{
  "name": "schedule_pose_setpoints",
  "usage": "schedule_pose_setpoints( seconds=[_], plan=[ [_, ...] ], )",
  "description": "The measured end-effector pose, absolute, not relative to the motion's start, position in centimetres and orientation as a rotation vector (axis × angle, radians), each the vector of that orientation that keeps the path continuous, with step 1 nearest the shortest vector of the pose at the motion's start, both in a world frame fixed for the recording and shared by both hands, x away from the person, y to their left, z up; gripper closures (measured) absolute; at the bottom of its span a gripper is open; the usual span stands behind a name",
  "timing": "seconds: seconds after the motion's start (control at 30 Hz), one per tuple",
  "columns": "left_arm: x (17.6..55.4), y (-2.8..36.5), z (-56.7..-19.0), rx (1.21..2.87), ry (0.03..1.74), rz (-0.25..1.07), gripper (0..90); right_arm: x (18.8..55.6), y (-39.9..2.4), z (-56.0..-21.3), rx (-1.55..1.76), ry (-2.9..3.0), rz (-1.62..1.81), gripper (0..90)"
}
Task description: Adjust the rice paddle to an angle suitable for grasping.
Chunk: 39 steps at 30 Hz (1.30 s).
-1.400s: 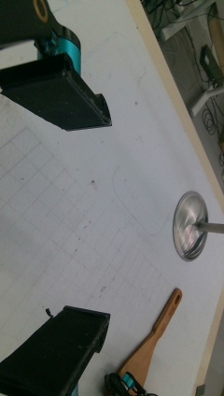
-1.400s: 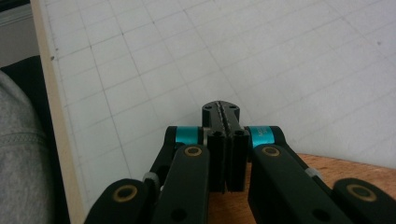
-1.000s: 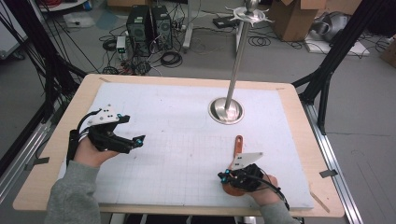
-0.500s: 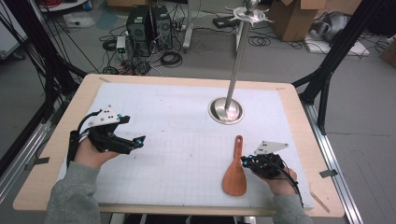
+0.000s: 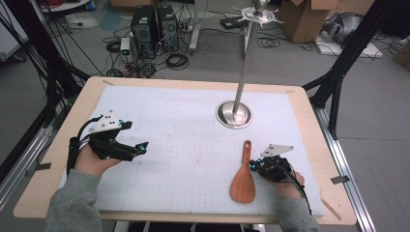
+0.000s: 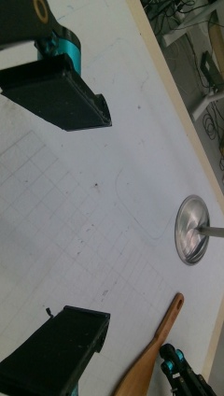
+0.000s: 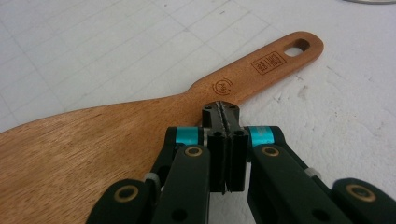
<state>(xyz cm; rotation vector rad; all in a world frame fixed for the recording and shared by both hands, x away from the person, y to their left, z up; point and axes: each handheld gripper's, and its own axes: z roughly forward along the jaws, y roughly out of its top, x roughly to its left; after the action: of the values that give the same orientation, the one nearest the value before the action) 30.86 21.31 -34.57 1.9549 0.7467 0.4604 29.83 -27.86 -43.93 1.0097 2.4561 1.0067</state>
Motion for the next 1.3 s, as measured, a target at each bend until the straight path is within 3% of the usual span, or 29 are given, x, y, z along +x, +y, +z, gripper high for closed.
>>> schedule_pose_setpoints(
  seconds=[0.6, 1.3],
  plan=[
    [30.3, 22.1, -34.8, 1.947, 0.774, 0.474, 7.1, 30.8, -27.1, -44.3, 1.006, 2.456, 1.065, 89.8],
    [28.6, 24.3, -34.8, 1.933, 0.83, 0.517, 7.3, 31.9, -23.1, -44.2, 0.876, 2.541, 1.097, 89.7]
  ],
)
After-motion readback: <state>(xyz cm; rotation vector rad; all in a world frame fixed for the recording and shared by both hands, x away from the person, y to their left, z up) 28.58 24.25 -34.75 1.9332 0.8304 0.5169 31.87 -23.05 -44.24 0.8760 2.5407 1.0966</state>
